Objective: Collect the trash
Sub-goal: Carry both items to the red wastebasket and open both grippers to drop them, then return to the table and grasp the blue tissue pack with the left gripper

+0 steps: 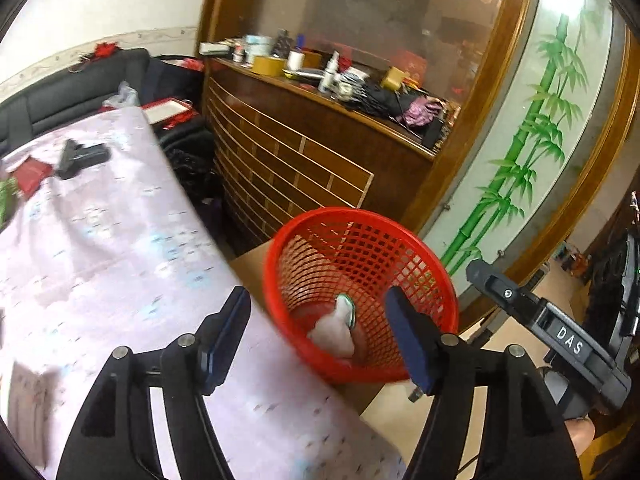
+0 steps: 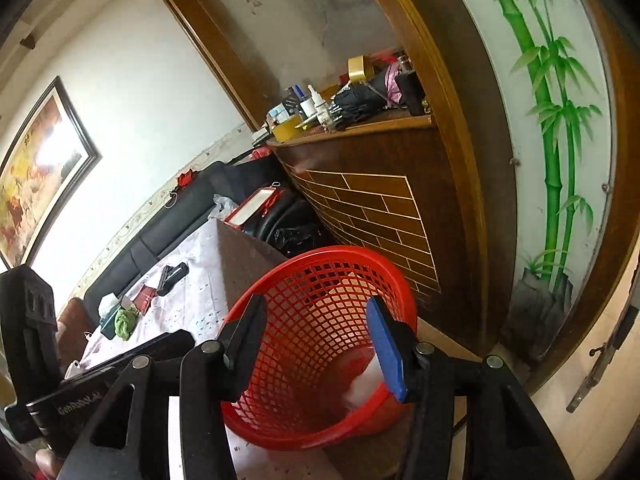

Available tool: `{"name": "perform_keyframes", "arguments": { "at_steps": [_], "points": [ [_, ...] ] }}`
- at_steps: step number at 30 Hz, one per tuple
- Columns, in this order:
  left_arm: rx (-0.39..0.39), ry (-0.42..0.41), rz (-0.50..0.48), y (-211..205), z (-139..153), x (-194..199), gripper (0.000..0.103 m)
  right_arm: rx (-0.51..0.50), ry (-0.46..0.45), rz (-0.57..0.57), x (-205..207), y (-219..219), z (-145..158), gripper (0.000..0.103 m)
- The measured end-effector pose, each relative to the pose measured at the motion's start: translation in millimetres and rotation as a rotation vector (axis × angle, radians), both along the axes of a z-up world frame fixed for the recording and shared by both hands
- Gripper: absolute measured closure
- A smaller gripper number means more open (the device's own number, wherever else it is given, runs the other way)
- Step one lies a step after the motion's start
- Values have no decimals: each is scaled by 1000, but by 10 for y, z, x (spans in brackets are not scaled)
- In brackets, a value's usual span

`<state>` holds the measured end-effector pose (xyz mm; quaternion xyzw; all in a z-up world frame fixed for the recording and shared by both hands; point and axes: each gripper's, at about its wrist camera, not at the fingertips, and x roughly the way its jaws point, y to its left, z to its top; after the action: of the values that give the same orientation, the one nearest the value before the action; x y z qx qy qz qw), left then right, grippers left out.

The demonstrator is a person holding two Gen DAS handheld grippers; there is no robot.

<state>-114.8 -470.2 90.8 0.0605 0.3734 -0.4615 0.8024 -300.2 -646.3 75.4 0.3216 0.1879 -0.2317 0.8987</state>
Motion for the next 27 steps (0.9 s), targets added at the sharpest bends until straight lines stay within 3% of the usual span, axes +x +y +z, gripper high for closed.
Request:
{"name": "perform_keyframes", "arguments": {
  "at_steps": [8, 20, 27],
  "points": [
    [18, -26, 76, 920, 23, -107, 31, -9, -15, 74, 10, 399, 46, 40],
    [31, -27, 239, 2528, -150, -138, 31, -33, 70, 417, 735, 1703, -111, 40],
    [28, 35, 465, 3517, -335, 246, 31, -63, 119, 555, 915, 2315, -212, 40]
  ]
}}
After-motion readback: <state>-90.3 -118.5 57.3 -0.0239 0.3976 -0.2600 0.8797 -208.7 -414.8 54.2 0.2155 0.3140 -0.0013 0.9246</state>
